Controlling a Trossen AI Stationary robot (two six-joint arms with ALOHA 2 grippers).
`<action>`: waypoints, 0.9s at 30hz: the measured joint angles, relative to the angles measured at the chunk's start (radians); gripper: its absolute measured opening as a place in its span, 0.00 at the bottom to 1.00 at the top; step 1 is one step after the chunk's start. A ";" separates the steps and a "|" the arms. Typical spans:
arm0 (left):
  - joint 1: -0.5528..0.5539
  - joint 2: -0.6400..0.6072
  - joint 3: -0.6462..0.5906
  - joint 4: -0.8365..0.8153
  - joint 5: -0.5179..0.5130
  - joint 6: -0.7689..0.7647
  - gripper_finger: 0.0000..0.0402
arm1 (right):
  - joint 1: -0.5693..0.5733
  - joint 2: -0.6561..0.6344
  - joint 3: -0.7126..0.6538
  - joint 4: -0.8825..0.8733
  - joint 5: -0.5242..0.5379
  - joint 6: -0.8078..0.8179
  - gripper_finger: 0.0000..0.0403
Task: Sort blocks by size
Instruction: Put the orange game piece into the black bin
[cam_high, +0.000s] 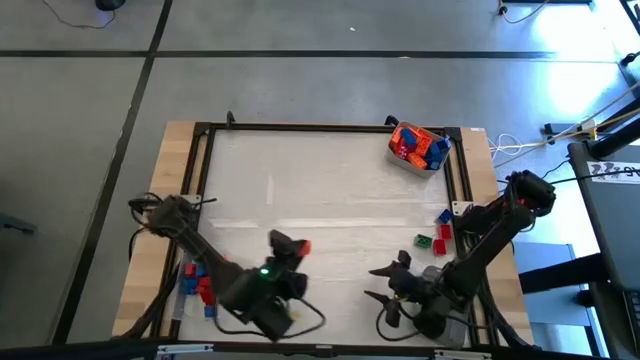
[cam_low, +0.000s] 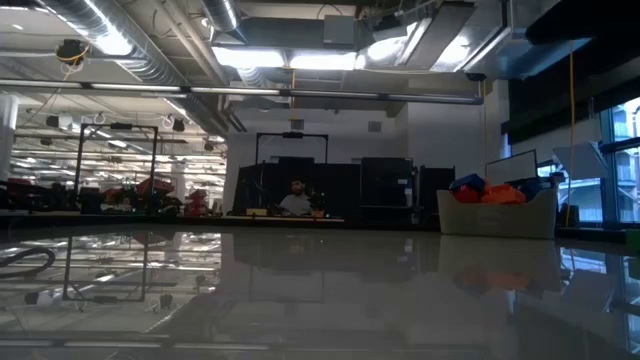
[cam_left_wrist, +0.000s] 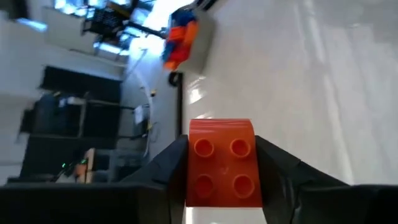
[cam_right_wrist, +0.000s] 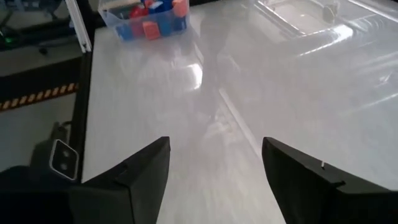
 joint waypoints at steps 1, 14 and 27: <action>-0.009 -0.032 -0.062 0.002 -0.023 -0.050 0.35 | -0.010 0.000 0.000 0.000 -0.011 -0.007 0.63; -0.024 -0.380 -0.790 0.592 -0.056 -0.133 0.34 | -0.180 -0.001 -0.012 0.114 -0.261 -0.169 0.63; 0.061 -0.408 -1.115 1.796 0.322 0.620 0.34 | -0.314 -0.001 -0.182 0.651 -0.435 -0.293 0.63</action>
